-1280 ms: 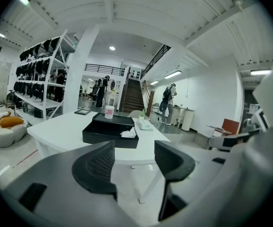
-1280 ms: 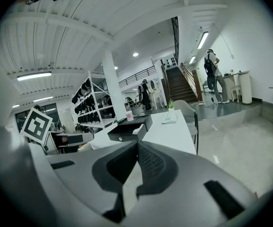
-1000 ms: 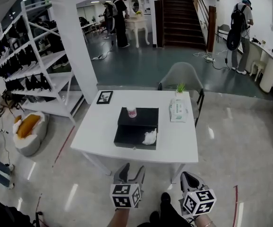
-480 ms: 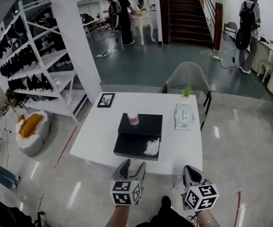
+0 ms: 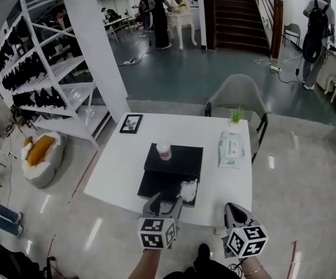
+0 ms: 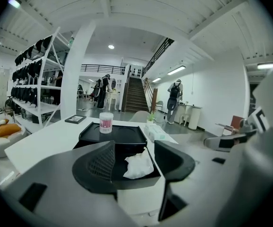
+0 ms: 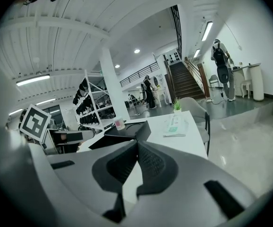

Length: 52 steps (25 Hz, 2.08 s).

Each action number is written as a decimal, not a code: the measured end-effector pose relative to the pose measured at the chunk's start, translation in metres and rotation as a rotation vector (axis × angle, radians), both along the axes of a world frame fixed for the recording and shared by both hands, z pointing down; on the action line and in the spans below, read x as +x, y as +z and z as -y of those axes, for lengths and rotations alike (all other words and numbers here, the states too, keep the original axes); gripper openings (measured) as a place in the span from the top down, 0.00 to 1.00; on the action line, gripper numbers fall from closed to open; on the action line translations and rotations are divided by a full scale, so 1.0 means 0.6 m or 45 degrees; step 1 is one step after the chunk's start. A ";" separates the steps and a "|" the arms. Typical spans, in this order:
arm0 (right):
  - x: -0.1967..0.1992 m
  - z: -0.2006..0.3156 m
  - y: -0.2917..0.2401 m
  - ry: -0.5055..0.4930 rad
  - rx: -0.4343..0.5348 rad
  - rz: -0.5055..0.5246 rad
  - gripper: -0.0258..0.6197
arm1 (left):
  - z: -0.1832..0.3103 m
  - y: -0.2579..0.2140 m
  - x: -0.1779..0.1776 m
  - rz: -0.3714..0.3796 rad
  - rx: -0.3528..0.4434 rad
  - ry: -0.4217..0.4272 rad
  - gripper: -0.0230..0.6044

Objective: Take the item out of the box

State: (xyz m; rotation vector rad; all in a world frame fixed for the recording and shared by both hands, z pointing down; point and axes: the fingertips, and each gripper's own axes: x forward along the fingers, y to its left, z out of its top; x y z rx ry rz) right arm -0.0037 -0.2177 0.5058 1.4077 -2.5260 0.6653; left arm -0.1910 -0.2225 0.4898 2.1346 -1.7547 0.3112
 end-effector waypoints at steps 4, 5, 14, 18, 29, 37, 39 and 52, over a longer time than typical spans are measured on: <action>0.002 0.027 0.003 -0.009 -0.004 0.000 0.96 | 0.029 0.009 0.003 0.022 -0.016 0.009 0.58; 0.002 0.032 0.004 -0.012 -0.006 0.000 0.96 | 0.034 0.013 0.004 0.025 -0.020 0.011 0.58; 0.003 0.062 0.014 -0.033 -0.026 0.002 0.96 | 0.071 0.049 0.018 0.091 -0.110 0.063 0.58; 0.005 0.076 0.021 -0.035 -0.038 0.001 0.96 | 0.086 0.069 0.021 0.127 -0.164 0.086 0.58; 0.020 0.095 0.037 -0.015 -0.070 0.004 0.96 | 0.112 0.120 0.041 0.227 -0.323 0.232 0.58; 0.027 0.101 0.044 -0.003 -0.089 0.007 0.96 | 0.114 0.155 0.057 0.327 -0.475 0.358 0.58; 0.029 0.102 0.048 -0.002 -0.093 0.009 0.96 | 0.114 0.164 0.061 0.361 -0.502 0.387 0.58; 0.054 0.108 0.058 0.019 -0.115 0.013 0.96 | 0.123 0.205 0.067 0.531 -0.687 0.500 0.58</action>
